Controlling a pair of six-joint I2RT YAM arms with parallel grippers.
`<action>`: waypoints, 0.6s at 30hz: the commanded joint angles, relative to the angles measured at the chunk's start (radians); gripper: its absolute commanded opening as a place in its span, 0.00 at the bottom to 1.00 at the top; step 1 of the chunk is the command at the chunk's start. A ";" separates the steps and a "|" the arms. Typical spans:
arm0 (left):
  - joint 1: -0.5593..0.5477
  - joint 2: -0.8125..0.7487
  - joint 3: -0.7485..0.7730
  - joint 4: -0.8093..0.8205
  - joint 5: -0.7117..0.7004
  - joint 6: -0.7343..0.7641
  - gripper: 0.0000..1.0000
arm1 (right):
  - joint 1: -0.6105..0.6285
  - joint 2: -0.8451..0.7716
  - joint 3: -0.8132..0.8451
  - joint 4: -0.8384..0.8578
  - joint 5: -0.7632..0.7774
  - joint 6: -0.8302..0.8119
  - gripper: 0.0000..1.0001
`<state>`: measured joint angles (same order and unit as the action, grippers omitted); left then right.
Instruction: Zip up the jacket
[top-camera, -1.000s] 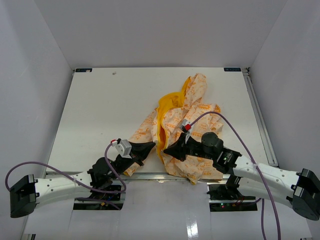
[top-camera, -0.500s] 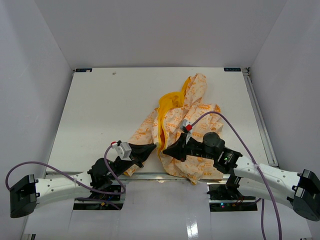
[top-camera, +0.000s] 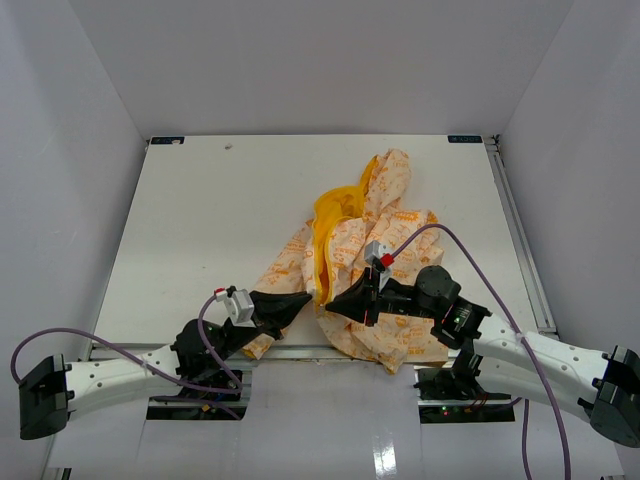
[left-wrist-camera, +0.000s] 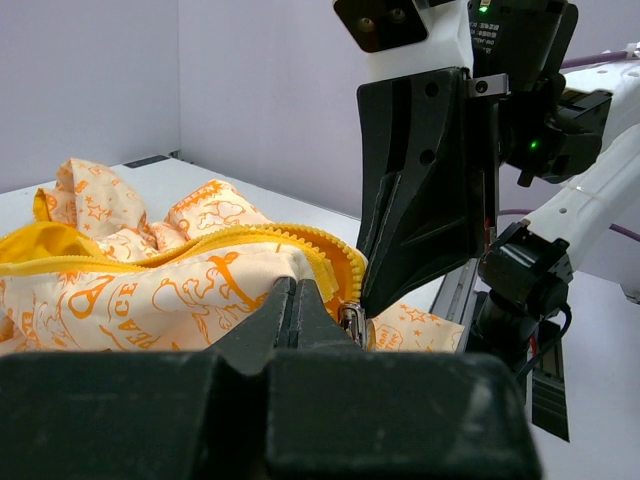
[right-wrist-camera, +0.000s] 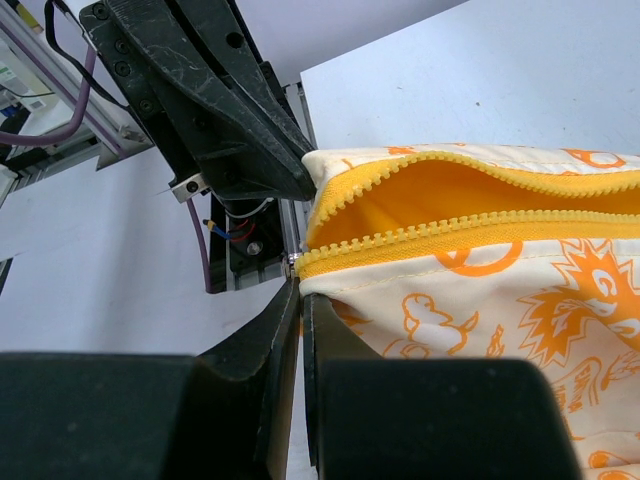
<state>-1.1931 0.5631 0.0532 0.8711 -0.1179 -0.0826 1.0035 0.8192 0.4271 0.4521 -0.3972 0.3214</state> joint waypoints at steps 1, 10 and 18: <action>0.001 -0.020 -0.026 0.019 0.045 0.000 0.00 | 0.001 -0.002 0.008 0.073 -0.015 -0.011 0.08; 0.001 -0.064 -0.024 -0.050 0.064 0.015 0.00 | -0.001 0.012 0.018 0.067 -0.014 -0.012 0.08; 0.001 -0.094 -0.040 -0.087 -0.001 -0.010 0.00 | -0.034 -0.017 -0.005 0.057 -0.049 -0.008 0.08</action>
<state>-1.1931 0.4741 0.0528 0.7630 -0.1011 -0.0778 0.9861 0.8316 0.4271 0.4546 -0.4124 0.3213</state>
